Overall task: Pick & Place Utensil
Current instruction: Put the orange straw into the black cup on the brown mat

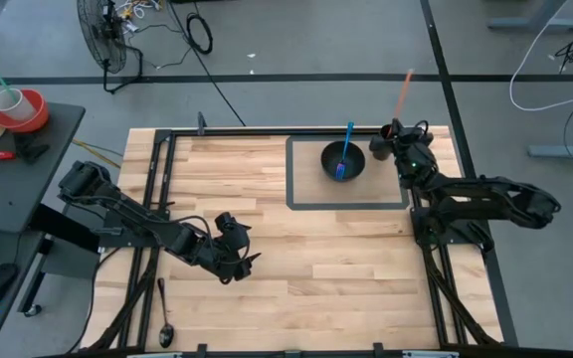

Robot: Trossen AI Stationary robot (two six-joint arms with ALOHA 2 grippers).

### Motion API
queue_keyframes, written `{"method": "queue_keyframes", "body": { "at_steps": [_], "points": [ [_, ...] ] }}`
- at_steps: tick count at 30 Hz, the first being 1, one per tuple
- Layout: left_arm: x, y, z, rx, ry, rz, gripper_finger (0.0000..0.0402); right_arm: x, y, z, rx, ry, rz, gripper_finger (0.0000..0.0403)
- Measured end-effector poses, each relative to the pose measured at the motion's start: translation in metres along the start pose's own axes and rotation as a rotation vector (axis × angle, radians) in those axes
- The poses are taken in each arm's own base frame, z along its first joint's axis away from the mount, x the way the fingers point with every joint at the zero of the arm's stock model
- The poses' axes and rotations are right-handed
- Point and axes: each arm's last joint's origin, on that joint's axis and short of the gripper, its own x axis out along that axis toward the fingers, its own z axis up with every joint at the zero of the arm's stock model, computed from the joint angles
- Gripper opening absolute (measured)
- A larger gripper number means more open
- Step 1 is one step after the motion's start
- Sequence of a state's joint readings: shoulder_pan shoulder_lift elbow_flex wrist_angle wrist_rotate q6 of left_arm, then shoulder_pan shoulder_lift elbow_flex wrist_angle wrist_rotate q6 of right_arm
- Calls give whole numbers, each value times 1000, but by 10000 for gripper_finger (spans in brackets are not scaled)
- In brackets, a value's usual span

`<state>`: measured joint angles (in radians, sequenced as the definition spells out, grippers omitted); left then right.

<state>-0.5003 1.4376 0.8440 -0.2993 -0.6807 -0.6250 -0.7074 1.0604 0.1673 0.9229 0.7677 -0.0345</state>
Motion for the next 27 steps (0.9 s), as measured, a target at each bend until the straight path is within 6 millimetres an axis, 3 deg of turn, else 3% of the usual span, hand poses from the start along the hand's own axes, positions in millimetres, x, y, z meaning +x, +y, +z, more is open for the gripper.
{"method": "queue_keyframes", "body": {
  "at_steps": [15,27],
  "points": [
    [0,0,0,-1,0,0,387,4,-1,-16,8,106,-28,13],
    [0,0,0,-1,0,-1,387,4,-2,-21,27,143,-33,63]
  ]
}}
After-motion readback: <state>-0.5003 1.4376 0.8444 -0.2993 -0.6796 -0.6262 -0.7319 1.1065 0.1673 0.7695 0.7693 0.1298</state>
